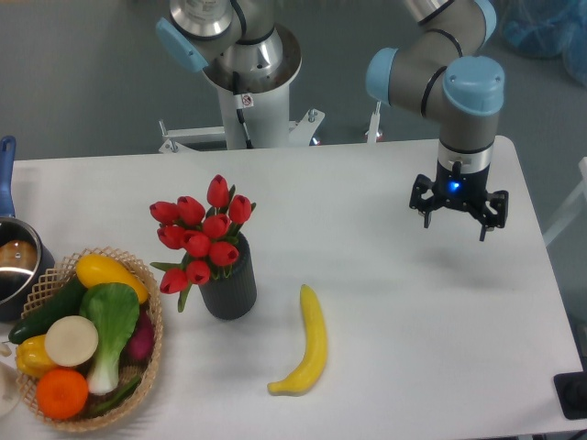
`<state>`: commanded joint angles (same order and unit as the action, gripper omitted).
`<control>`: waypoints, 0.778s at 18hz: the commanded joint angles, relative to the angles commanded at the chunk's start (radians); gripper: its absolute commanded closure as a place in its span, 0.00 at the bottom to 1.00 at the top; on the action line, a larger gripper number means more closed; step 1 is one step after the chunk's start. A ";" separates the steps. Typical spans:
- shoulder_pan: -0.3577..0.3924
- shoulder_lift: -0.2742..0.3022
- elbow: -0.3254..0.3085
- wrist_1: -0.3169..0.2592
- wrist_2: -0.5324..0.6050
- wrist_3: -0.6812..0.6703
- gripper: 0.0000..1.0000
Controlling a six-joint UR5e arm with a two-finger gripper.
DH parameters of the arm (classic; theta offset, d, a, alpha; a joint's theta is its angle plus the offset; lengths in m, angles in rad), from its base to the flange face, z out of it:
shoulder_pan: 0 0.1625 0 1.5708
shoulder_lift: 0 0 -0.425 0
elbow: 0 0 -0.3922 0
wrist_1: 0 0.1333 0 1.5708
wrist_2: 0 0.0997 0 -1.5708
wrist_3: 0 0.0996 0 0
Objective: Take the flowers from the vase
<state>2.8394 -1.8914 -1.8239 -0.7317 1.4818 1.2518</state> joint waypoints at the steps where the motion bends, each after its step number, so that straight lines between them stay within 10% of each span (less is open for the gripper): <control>1: 0.000 0.000 -0.003 0.000 0.000 0.000 0.00; 14: -0.054 0.109 -0.139 0.025 -0.161 0.002 0.00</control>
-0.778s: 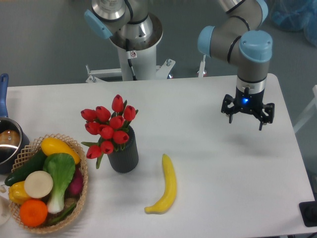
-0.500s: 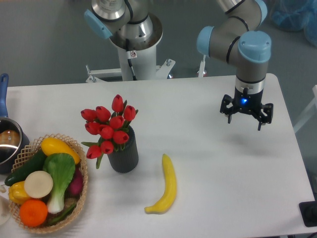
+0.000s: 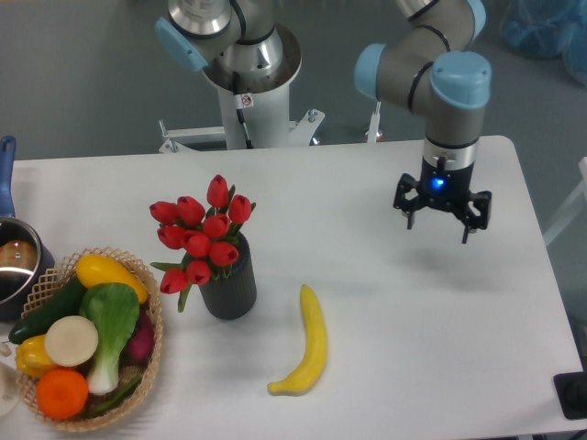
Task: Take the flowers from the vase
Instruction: 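Move the open gripper toward the red tulip stems above the black vase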
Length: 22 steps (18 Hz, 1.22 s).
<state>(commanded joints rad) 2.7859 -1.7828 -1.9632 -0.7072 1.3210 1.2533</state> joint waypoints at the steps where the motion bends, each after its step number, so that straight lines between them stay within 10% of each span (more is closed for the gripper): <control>1: -0.012 0.028 -0.029 0.002 -0.037 0.000 0.00; 9: -0.032 0.134 -0.164 -0.005 -0.491 0.005 0.00; 22: -0.130 0.155 -0.206 -0.002 -0.807 -0.005 0.00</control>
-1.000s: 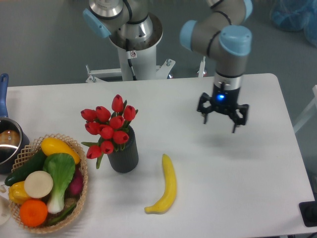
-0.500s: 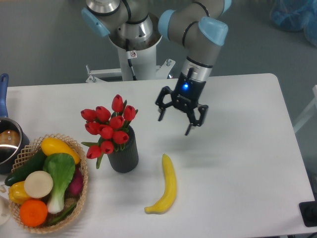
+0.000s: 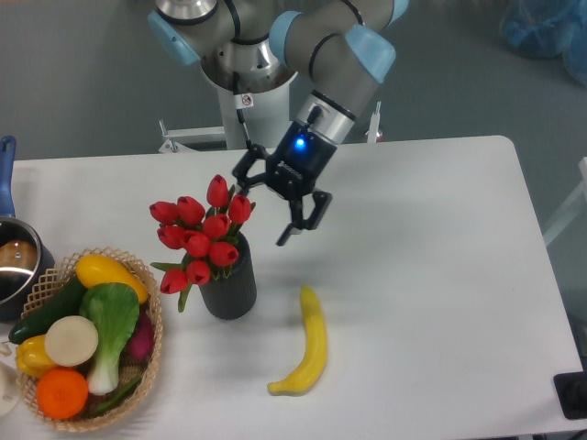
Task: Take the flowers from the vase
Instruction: 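Move the open gripper toward the red tulip stems above the black vase, then close the gripper around the tulip stems just above the vase rim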
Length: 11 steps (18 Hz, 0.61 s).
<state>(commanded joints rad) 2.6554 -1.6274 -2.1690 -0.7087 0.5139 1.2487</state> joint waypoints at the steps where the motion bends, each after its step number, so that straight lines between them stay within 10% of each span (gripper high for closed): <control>1: -0.005 -0.012 0.000 0.000 -0.005 0.000 0.00; 11: -0.060 -0.089 0.043 0.003 -0.066 -0.002 0.09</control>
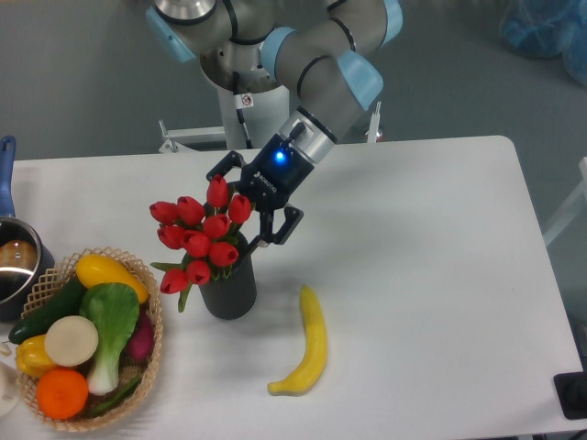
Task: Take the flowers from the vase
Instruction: 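Close the gripper around the tulip stems just above the vase rim, then lift the gripped tulips straight up out of the black vase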
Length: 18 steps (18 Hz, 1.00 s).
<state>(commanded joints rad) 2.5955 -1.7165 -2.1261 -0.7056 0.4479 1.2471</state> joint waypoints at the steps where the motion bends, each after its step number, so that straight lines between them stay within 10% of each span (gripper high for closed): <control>1: 0.000 0.003 0.000 -0.002 -0.002 0.000 0.30; 3: 0.001 0.003 -0.003 0.000 -0.002 0.000 0.74; 5: 0.005 0.008 0.000 -0.002 -0.002 0.000 0.92; 18: 0.018 0.051 0.109 -0.002 -0.037 -0.216 0.95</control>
<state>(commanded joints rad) 2.6139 -1.6660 -2.0172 -0.7072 0.4113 1.0310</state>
